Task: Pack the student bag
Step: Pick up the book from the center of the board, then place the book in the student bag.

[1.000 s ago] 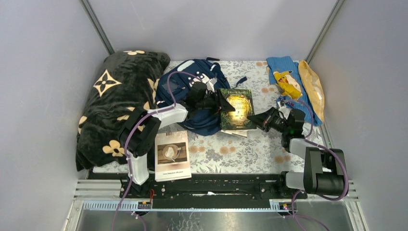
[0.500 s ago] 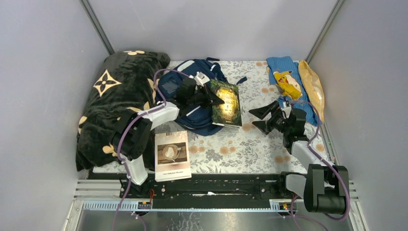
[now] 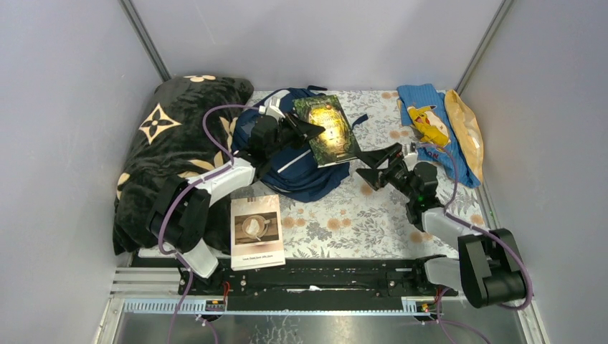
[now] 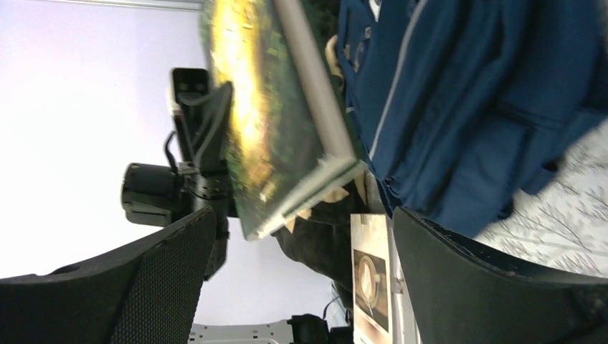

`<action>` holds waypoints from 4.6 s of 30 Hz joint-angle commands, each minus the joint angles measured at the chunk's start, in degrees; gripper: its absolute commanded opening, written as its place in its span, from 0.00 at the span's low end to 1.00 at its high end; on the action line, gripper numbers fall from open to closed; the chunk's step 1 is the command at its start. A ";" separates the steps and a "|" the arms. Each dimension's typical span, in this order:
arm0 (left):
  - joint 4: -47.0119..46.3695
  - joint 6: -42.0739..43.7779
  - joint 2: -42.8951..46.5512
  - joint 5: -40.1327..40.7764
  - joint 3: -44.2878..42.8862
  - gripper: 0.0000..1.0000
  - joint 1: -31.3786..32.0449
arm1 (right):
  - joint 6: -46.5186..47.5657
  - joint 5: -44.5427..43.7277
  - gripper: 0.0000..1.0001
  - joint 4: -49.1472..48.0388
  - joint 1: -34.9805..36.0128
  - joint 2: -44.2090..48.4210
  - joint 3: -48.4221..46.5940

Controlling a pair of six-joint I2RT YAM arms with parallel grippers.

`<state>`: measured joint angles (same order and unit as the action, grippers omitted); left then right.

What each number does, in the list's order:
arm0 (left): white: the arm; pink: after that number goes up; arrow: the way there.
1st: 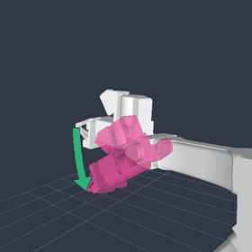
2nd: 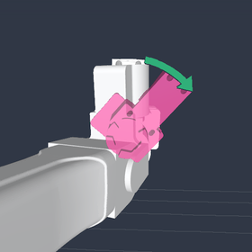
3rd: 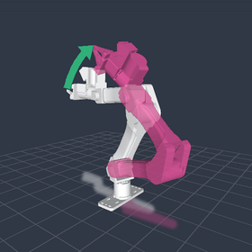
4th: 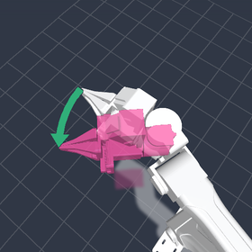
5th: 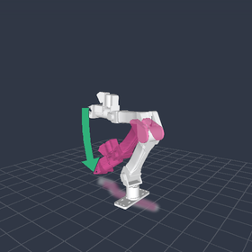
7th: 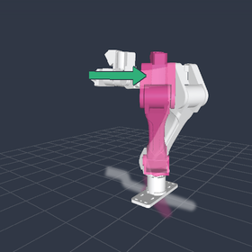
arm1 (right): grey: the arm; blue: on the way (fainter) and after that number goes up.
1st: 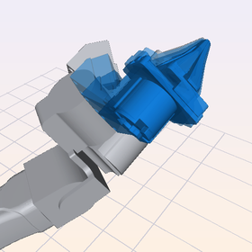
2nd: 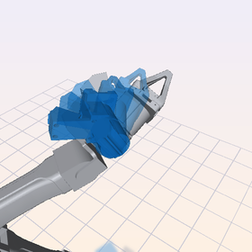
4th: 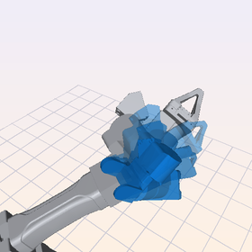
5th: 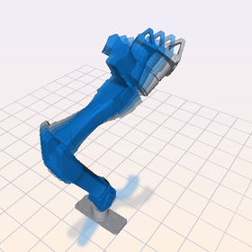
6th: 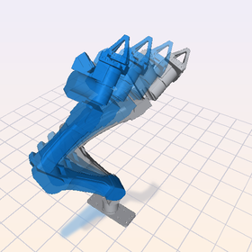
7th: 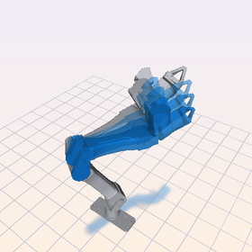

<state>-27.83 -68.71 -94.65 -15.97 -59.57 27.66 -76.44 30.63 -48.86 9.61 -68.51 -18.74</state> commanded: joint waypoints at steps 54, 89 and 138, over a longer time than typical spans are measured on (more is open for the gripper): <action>51.77 60.27 -14.59 33.58 -23.15 0.70 21.82 | 39.03 -29.64 0.00 59.32 -8.26 16.71 -24.58; 50.42 53.30 -17.36 34.69 -22.78 0.47 19.41 | 36.83 -22.71 0.00 56.06 -8.28 14.20 -22.48; 42.08 40.52 4.31 7.33 -31.24 0.00 -2.96 | 13.21 -1.94 0.00 6.16 13.32 -31.06 -36.21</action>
<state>24.14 -26.28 -94.30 -6.33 -90.39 25.32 -57.39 29.08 -27.11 22.41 -95.55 -47.53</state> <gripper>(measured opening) 0.012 0.207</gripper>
